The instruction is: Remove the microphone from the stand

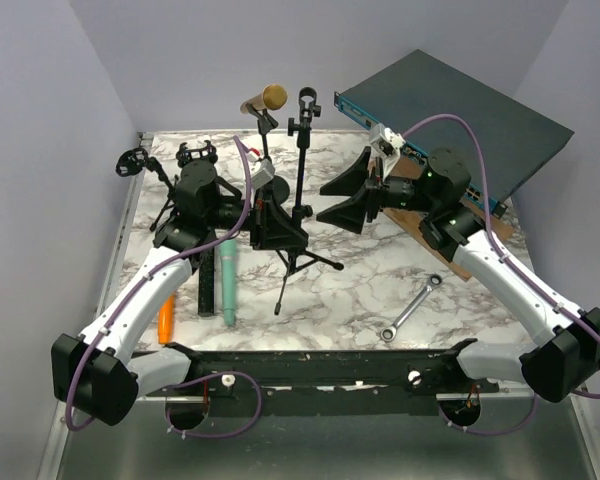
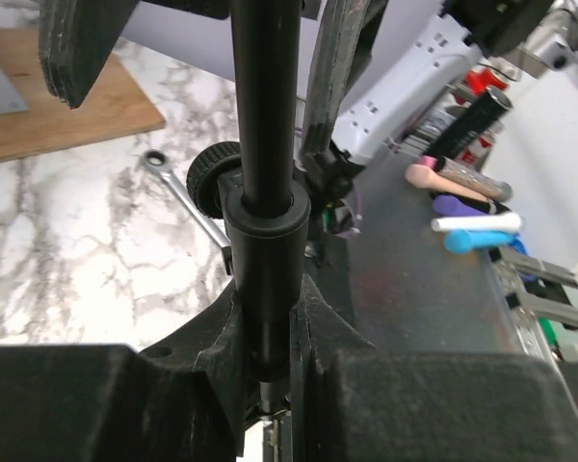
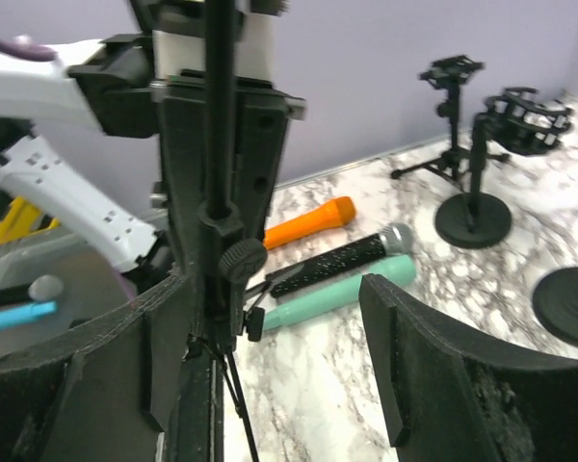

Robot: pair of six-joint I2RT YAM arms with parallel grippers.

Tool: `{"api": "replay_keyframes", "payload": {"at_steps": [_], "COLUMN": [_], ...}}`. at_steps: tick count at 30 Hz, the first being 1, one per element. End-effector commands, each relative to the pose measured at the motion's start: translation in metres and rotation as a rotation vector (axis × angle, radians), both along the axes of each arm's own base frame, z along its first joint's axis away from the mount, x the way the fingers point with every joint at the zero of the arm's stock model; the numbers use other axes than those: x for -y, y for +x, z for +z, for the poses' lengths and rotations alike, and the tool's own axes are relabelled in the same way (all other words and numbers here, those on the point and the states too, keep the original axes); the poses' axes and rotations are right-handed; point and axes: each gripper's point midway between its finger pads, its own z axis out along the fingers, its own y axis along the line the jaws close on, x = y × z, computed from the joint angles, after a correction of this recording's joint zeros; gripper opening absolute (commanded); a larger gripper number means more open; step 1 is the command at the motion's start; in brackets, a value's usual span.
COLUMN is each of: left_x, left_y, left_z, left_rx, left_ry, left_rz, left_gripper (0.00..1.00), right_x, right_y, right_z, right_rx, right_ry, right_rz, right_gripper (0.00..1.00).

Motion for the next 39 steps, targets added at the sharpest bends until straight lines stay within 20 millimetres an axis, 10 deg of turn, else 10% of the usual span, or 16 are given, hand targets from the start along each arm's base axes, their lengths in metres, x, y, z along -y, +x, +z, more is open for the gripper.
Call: {"api": "replay_keyframes", "payload": {"at_steps": [1, 21, 29, 39], "left_x": [-0.004, 0.004, 0.005, 0.0], "left_y": [-0.026, -0.036, -0.036, -0.045], "left_z": [0.006, 0.003, 0.001, 0.017], "left_rx": [0.033, 0.003, -0.02, -0.119], "left_ry": [-0.036, -0.031, -0.029, -0.05], "left_rz": [-0.172, -0.248, -0.264, -0.309], "left_gripper": [0.0, 0.0, 0.0, 0.0], "right_x": [-0.003, -0.017, -0.019, -0.01], "right_y": [-0.032, -0.045, -0.047, 0.007], "right_z": [0.001, -0.011, -0.012, -0.051], "right_rx": [0.056, 0.015, 0.087, 0.564], "right_ry": [0.023, 0.03, 0.023, -0.3], "right_rz": [0.196, 0.335, 0.342, 0.05], "right_gripper": [0.74, 0.51, 0.11, 0.01]}}
